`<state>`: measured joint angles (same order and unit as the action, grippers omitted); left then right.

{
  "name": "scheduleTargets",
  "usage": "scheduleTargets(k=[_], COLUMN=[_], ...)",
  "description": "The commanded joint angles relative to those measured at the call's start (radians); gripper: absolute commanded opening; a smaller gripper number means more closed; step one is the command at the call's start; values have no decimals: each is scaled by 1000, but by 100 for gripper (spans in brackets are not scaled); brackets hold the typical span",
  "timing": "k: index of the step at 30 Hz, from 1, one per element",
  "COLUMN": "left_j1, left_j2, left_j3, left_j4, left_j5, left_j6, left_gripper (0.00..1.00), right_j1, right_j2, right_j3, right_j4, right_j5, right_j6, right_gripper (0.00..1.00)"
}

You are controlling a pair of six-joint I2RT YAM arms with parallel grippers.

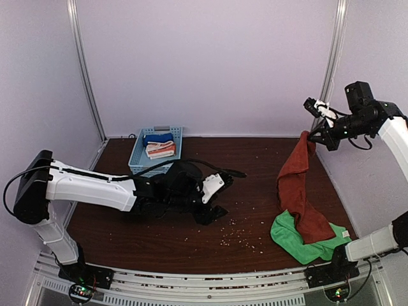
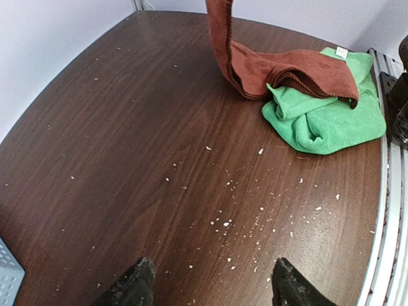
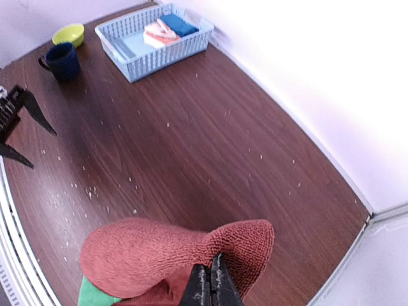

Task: Roll the towels
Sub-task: Pick up the towel from the towel pile, then put down the towel at the center of the board.

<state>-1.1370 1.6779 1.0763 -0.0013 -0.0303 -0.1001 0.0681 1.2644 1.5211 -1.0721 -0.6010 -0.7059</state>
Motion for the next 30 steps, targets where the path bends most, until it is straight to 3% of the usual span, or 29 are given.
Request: scheduleTargets(k=[1, 6, 10, 14, 16, 18, 24, 30], left_j1=[0, 10, 15, 25, 31, 36, 62, 105], left_j2=[-73, -111, -153, -205, -233, -266, -370, -399], left_j3=[19, -3, -33, -56, -58, -73, -136, -173], left_j4=[48, 54, 60, 55, 32, 16, 4, 30], left_j5=[-77, -132, -165, -186, -196, -217, -259, -271], left_j6=[-32, -70, -95, -111, -112, -112, -96, -77], left_gripper=[69, 71, 72, 71, 69, 68, 71, 72], right_j1=[15, 88, 230, 312, 341, 351, 349, 246], right_j2=[69, 131, 176, 219, 276, 350, 376, 398], right_j3=[127, 182, 248, 304, 408, 594, 666, 634], right_j4=[89, 222, 237, 371, 405, 418, 765, 794], right_j5=[-201, -212, -152, -196, -243, -332, -513, -525], right_j6=[132, 222, 227, 328, 391, 473, 826, 854], right_gripper=[0, 0, 0, 0, 0, 0, 0, 0])
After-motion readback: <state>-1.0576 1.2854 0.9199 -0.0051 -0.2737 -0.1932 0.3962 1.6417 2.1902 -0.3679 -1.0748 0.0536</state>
